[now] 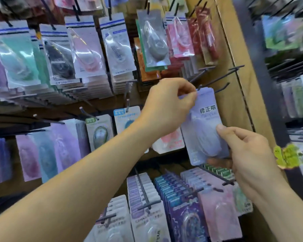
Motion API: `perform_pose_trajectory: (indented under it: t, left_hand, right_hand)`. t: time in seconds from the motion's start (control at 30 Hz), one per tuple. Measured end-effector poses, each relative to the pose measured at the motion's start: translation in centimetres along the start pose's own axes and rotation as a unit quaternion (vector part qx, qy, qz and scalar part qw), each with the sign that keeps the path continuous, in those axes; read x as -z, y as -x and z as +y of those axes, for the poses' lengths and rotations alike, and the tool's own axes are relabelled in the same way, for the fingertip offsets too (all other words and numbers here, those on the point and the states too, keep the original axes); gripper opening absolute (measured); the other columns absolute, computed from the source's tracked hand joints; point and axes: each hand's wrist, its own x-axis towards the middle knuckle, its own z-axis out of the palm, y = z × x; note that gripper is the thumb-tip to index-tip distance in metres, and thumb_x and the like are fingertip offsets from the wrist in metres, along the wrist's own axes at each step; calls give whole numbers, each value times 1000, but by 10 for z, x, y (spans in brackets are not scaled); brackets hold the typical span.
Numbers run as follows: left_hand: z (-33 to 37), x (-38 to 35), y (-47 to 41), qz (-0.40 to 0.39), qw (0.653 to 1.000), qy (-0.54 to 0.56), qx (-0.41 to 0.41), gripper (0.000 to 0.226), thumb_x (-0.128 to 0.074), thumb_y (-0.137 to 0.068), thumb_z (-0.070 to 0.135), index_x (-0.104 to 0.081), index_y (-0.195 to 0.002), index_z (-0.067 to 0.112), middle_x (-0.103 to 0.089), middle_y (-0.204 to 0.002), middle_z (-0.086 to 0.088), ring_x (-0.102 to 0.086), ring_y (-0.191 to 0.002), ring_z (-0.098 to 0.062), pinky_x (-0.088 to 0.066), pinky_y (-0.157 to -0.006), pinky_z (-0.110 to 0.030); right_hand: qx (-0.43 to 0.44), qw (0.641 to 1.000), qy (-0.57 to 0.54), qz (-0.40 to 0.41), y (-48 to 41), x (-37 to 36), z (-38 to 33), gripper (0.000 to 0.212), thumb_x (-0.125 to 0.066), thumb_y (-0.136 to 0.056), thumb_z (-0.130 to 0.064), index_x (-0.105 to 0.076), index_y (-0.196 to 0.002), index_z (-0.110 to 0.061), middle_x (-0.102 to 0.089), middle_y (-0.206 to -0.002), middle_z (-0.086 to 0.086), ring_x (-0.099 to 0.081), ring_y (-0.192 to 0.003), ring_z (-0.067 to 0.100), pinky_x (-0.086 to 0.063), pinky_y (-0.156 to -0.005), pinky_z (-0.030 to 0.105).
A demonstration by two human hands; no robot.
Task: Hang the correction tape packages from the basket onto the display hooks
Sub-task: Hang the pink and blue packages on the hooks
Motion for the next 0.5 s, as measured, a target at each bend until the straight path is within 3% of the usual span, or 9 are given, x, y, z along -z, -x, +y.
perform_pose_trajectory:
  t: [0.13, 0.3, 0.5]
  left_hand:
    - [10, -19, -20, -3, 990, -137, -27, 16, -52, -100, 24, -66, -106, 18, -67, -108, 2, -57, -101, -19, -45, -86, -33]
    - [13, -36, -40, 1, 973, -226, -46, 17, -47, -102, 19, -56, -114, 11, -65, -113, -9, -56, -106, -31, -43, -84, -42]
    - [10, -51, -54, 27, 942, -328, -68, 16, -48, -99, 9, -57, -111, 13, -63, -110, -7, -57, -100, -29, -33, -70, -33]
  right_hand:
    - [19, 999, 15, 23, -19, 5, 0, 30, -61, -96, -24, -66, -71, -8, -66, -78, 9, -63, -65, 20, -54, -43, 26]
    - [30, 998, 22, 45, -39, 6, -4, 28, -60, -97, -23, -67, -73, -10, -68, -81, 6, -64, -62, 18, -51, -40, 24]
    - [32, 998, 35, 37, -54, 7, -6, 29, -61, -98, -24, -68, -72, -14, -66, -58, -13, -62, -50, 3, -49, -41, 23]
